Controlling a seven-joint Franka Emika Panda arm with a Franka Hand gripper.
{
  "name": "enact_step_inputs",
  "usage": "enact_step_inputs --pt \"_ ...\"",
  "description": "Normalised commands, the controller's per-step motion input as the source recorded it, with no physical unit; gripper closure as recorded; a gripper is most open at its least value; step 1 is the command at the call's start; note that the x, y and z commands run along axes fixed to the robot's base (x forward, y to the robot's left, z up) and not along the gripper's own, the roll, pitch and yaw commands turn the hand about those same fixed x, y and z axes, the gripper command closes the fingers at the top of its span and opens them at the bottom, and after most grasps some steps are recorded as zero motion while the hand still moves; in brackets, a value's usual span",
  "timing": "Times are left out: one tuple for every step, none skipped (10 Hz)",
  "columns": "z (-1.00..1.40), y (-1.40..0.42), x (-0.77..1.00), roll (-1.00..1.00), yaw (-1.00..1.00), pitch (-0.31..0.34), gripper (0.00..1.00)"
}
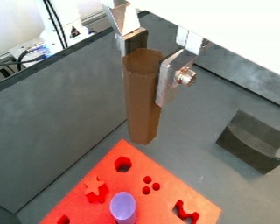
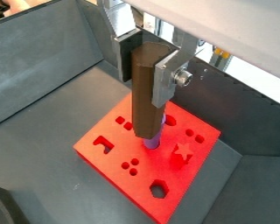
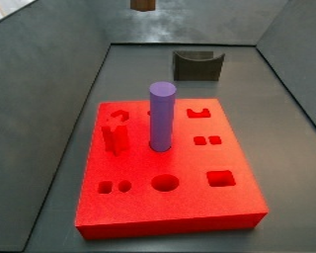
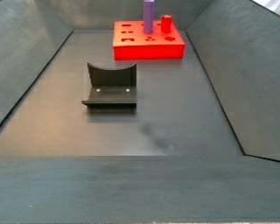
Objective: Pick up the hexagon object. Move up. Move to above the board. Insert the hexagon object.
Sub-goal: Insert the hexagon object.
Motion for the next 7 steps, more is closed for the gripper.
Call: enact_step_inputs --pt "0.00 0.19 -0.11 0.00 0.00 0.000 1.00" --pt "-0.10 0.26 -0.33 0.03 0.00 0.000 1.00" --pt "-0.23 0.26 -0.45 0.03 0.00 0.000 1.00" --pt "-0.46 0.25 -0.53 0.00 -0.09 -0.050 1.00" --pt "-0.57 0.26 -0.58 0.00 -0.19 -0.076 1.00" --pt "-0.63 0.25 -0.58 0.00 -0.19 -0.083 1.00" --pt "-0.67 0.26 -0.55 0.00 -0.17 -0.090 1.00"
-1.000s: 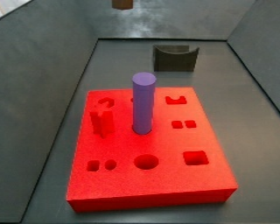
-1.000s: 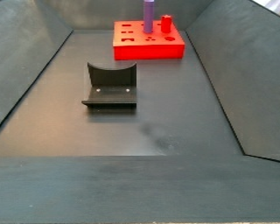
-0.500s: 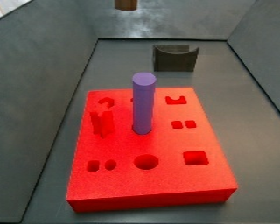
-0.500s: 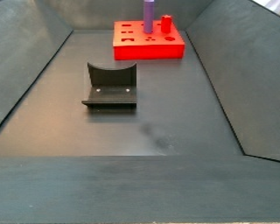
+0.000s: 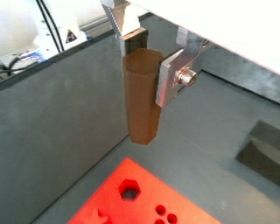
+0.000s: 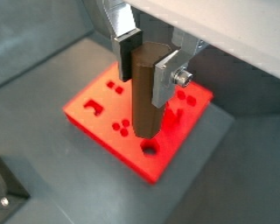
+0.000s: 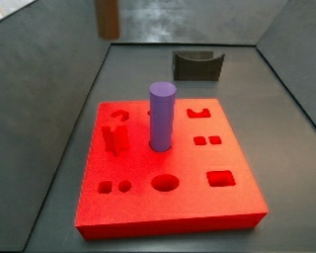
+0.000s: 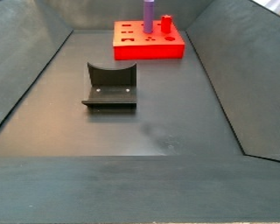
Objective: Pick up the hexagon object. Move up. Move to above the board. Insert the hexagon object.
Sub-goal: Insert the hexagon object.
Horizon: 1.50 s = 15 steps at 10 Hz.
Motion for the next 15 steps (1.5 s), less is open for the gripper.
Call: enact_step_inputs --pt "-0.67 0.27 -0.51 0.00 -0.16 -0.076 1.00" --pt "-0.63 0.25 -0.51 0.00 -0.15 -0.090 1.00" --pt "-0.37 0.05 -0.17 0.05 -0.05 -0.023 1.00" --pt "0.00 0.00 0.00 0.01 0.00 0.000 1.00" --pt "-0.02 0.00 -0.01 0.00 0.00 0.000 1.00" --pt "-0.13 0.00 -0.15 0.00 -0.09 0.000 1.00" --pt "-0.31 0.00 -0.19 0.02 -0.09 0.000 1.00" --pt "-0.47 0.00 -0.22 0.05 -0.08 -0.001 1.00" --pt "-0.55 0.00 -0.22 0.06 -0.07 -0.030 1.00" --pt "-0.53 0.00 -0.23 0.04 -0.08 -0.039 1.00" --pt "-0.51 0.00 -0.20 0.03 -0.08 -0.044 1.00" --pt "-0.46 0.00 -0.18 0.02 -0.08 -0.047 1.00" --pt "-0.38 0.00 -0.13 0.00 -0.07 -0.066 1.00" --pt "-0.35 -0.06 -0.12 0.00 -0.09 -0.091 1.00" --pt "-0.29 -0.20 0.15 -0.02 0.01 -0.200 1.00"
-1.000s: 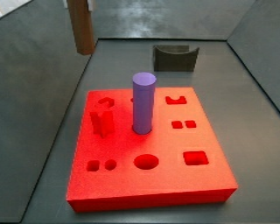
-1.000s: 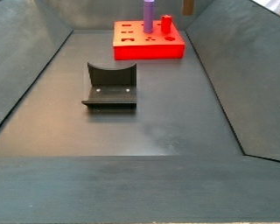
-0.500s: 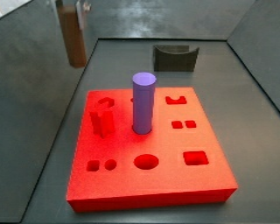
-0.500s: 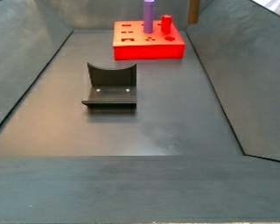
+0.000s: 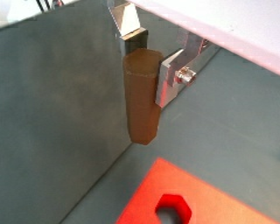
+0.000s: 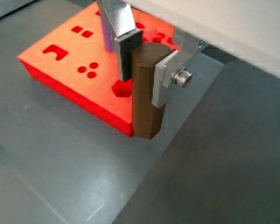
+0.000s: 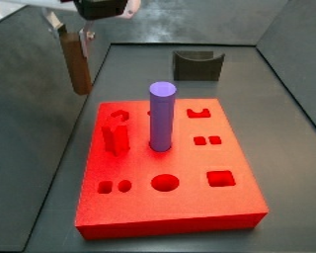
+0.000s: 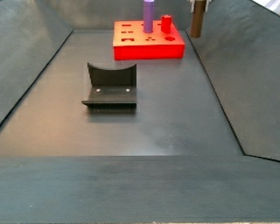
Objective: Pick up the hexagon object. Move up. Move to above the board. Insert the hexagon object.
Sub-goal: Insert the hexagon object.
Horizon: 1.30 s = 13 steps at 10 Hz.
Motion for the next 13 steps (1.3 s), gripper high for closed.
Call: enact_step_inputs --pt "-0.19 -0.23 0.53 0.00 0.01 -0.116 1.00" --pt "-0.16 -0.22 0.55 0.00 0.00 -0.074 1.00" --pt "-0.18 -0.19 0.58 0.00 0.00 -0.070 1.00" --pt "-0.21 -0.26 0.58 0.00 0.00 -0.074 1.00" --pt "-0.21 -0.26 0.61 0.00 0.00 -0.069 1.00" --pt "-0.20 -0.25 0.63 0.00 0.00 -0.070 1.00" --pt "-0.21 -0.25 0.61 0.00 0.00 -0.074 1.00" --pt "-0.22 -0.23 0.62 0.00 0.00 -0.080 1.00" --pt "-0.23 -0.21 0.65 0.00 0.00 -0.074 1.00" --pt "-0.27 -0.14 0.73 0.01 0.06 -0.020 1.00" --pt "-0.49 -0.08 0.29 0.09 0.19 0.000 1.00" --pt "-0.63 -0.01 0.24 0.12 0.28 -0.006 1.00" --pt "-0.63 0.09 0.12 0.05 0.25 -0.086 1.00"
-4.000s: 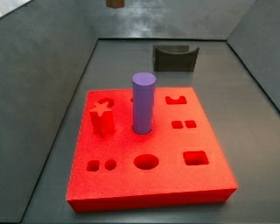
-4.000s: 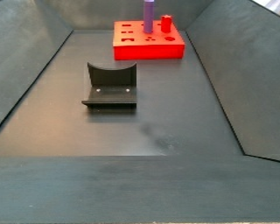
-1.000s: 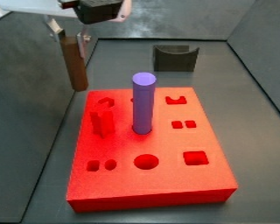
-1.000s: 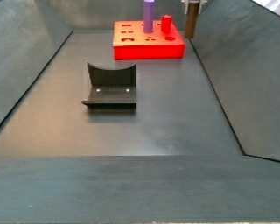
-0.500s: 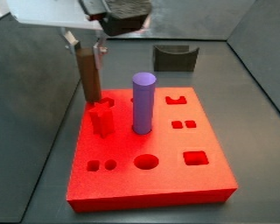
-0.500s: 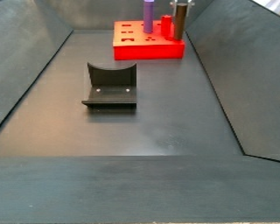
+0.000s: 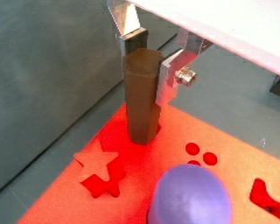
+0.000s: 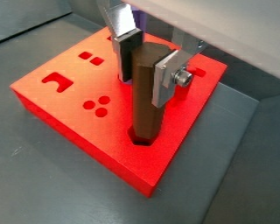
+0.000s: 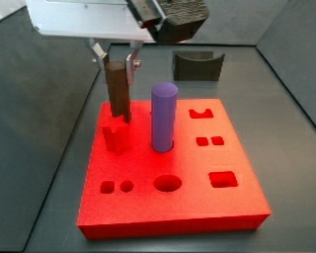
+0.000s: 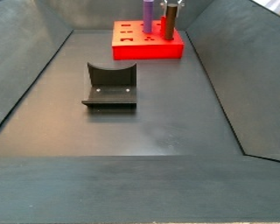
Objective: Pick up the hexagon object. Move up. Move to above the board. Insert the hexagon object.
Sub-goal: Insert the hexagon object.
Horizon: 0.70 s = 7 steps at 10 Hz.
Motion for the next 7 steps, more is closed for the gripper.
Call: enact_step_inputs --pt "-0.68 0.12 -0.03 0.06 0.23 -0.054 1.00" --pt "-0.58 0.14 0.11 0.01 0.16 0.000 1.00" --pt "-0.47 0.01 0.28 0.01 0.06 0.000 1.00" --pt "-0.31 0.10 0.41 0.00 0.00 0.000 1.00" --pt "-0.25 0.17 0.10 0.00 -0.06 0.000 1.00" --pt "-0.17 0.25 0.03 0.00 -0.03 0.016 1.00" --pt "-0.13 0.26 0.01 0.00 -0.02 0.026 1.00"
